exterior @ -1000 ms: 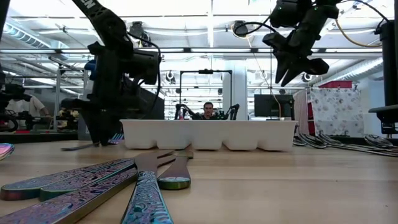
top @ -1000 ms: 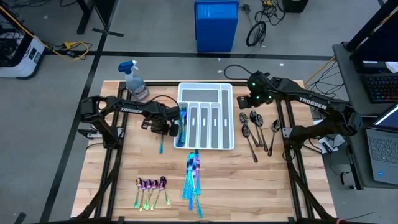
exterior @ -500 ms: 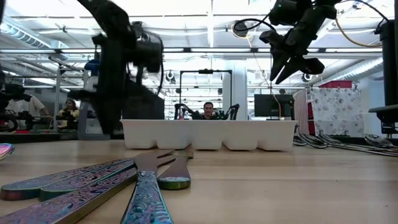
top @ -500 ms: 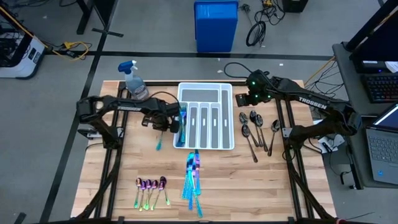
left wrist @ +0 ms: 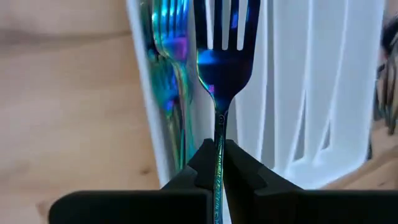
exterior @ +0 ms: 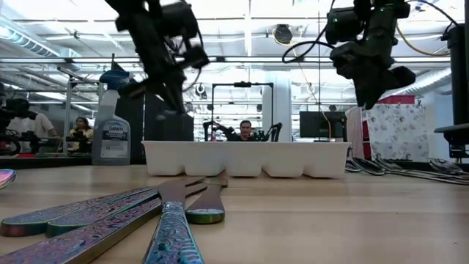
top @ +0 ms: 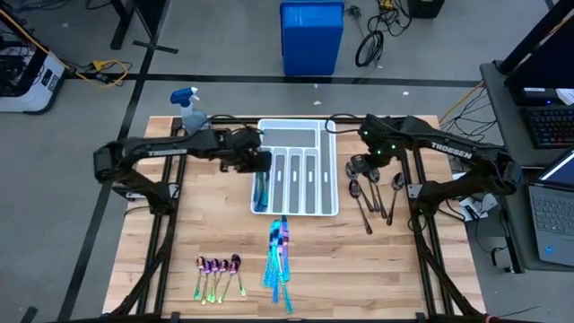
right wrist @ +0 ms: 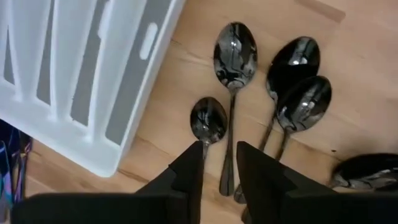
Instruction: Sort silverware
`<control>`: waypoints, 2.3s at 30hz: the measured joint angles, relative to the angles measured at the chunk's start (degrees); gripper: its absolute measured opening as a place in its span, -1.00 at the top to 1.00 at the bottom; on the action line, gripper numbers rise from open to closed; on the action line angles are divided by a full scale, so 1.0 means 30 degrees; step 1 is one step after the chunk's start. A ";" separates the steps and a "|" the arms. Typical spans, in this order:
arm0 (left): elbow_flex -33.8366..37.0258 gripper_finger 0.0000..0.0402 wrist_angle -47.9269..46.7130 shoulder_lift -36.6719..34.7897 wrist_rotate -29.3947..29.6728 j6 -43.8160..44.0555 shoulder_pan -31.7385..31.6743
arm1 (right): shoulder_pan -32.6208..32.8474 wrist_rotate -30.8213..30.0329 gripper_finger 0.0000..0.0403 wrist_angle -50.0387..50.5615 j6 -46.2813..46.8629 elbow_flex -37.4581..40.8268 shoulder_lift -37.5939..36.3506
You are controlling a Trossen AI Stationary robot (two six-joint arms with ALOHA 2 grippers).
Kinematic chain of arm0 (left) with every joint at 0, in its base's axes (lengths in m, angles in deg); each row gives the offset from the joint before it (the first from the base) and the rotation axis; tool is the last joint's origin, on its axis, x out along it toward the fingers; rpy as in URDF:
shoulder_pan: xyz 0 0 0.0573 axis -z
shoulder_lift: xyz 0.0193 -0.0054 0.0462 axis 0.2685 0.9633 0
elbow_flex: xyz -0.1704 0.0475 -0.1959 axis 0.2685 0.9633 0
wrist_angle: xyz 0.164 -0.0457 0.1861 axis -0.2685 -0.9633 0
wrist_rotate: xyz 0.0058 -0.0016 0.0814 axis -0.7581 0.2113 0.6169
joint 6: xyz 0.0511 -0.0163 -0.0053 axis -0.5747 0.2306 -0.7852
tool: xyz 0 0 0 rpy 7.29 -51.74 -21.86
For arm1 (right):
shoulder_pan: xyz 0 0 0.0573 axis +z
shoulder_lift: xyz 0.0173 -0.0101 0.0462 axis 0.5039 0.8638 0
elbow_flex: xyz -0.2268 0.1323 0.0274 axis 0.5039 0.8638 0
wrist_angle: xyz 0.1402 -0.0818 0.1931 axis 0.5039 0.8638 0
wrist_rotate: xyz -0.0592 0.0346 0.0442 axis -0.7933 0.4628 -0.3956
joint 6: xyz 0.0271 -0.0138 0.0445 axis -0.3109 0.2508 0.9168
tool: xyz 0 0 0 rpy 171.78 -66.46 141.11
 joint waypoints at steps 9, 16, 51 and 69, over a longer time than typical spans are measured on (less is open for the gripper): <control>0.0015 1.00 0.2047 0.3443 -0.1416 -0.1386 -0.0832 | 0.0356 0.0051 0.39 -0.0268 0.1537 0.0015 -0.0001; 0.0015 0.92 0.2326 0.4721 -0.2171 -0.1325 -0.0839 | 0.1252 0.0066 0.25 -0.0098 0.2890 0.0008 0.0000; -0.1523 0.51 0.1212 -0.0496 -0.5180 -0.3841 -0.2602 | 0.4326 -0.1371 -0.35 -0.5338 -0.0152 0.5334 0.2149; -0.1515 0.51 0.0617 -0.0758 -0.5377 -0.3305 -0.2566 | 0.4880 -0.1477 -0.16 -0.6403 -0.1975 0.5234 0.6706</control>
